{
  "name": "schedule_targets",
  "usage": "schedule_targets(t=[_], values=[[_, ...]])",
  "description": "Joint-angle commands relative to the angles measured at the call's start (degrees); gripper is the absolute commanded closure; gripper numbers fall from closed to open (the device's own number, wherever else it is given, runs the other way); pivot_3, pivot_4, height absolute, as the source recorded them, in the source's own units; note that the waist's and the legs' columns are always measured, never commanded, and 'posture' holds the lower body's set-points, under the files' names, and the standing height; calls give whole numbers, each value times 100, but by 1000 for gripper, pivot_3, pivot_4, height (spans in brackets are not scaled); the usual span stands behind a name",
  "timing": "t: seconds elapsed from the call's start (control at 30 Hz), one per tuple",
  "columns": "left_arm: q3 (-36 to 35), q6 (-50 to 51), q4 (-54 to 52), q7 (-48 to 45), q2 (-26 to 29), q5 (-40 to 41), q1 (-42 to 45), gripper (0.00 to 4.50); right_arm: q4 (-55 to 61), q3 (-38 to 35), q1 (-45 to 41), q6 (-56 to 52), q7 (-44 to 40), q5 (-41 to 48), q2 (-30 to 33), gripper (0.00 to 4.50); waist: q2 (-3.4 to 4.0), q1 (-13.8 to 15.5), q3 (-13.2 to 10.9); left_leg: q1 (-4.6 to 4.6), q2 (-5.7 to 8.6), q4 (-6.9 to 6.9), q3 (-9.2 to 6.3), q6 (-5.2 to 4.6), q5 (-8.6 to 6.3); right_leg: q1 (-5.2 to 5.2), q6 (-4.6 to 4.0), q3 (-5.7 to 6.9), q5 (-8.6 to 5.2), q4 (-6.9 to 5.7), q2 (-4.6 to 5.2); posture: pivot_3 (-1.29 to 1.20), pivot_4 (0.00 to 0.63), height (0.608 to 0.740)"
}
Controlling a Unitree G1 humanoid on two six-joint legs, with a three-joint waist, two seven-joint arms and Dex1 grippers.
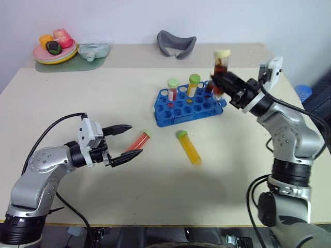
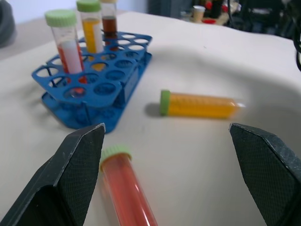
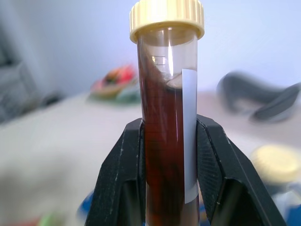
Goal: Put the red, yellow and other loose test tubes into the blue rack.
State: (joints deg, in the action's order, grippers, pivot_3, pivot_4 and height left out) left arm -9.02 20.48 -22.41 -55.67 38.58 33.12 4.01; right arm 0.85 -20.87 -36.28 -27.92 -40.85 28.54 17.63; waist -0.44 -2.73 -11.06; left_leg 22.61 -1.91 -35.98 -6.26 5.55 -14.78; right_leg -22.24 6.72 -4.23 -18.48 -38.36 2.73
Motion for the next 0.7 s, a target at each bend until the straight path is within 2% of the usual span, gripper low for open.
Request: schedule_targets(t=[0.03, 0.2, 0.43, 0.7], values=[[23, -90, -83, 127, -91, -1, 78, 123, -500, -233, -172, 1197, 124, 150, -346, 3683, 0, -4, 0, 0, 0, 1, 0, 0, 0, 0, 0, 0, 0, -1, 0, 0, 150, 740], [6, -87, -44, 195, -135, 13, 99, 123, -1884, -319, -429, 2766, 287, 8, -822, 3683, 4, -24, -1, -3, -1, 1, 1, 1, 1, -2, 0, -1, 0, -6, 0, 0, 150, 740], [-105, -50, -105, 352, -165, 100, 99, 123, -3301, -338, -520, 4145, 234, -32, -1023, 3683, 6, -110, -2, -4, 0, 2, 1, 2, 1, -1, 0, -1, 0, -10, 0, 0, 150, 740], [-176, -8, -227, 467, -156, 179, 15, 123, -3958, -180, -393, 4735, 16, 13, -1088, 3683, 9, -149, -4, -15, -1, 0, 2, 4, 2, -1, -1, -6, 0, -26, -2, 0, 150, 740]])
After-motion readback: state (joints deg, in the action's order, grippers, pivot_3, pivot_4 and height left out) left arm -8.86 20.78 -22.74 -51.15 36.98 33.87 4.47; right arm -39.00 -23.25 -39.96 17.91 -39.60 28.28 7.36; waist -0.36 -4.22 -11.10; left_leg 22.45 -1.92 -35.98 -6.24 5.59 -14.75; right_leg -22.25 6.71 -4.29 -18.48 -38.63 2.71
